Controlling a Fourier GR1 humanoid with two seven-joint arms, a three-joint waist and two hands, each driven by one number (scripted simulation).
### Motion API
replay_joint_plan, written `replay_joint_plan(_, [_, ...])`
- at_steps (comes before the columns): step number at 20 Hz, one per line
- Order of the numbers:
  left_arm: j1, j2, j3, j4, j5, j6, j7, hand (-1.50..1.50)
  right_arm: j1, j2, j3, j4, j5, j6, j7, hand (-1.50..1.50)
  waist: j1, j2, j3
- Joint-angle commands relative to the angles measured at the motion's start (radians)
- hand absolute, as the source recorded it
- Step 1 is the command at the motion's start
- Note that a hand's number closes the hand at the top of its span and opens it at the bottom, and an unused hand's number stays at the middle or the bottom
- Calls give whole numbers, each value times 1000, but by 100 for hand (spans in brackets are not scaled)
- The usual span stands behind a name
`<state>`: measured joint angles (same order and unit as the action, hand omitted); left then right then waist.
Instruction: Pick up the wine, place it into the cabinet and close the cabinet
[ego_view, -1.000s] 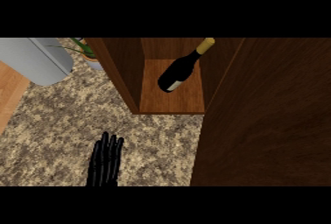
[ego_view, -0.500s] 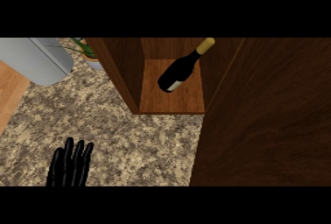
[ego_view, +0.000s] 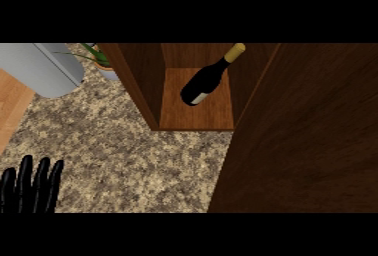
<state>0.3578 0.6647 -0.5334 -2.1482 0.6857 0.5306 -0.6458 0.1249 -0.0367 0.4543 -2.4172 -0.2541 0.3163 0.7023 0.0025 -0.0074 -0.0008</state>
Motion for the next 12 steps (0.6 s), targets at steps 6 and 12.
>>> replay_joint_plan(6, [96,95,223,-3,132,-152,12,-150,-3,36,317,-168,141,-115,75,150,-3,-3,-1])
replay_joint_plan(12, [143,110,310,44,178,-266,-5,-150,-78,37,510,-99,275,-295,49,150,-3,-4,-2])
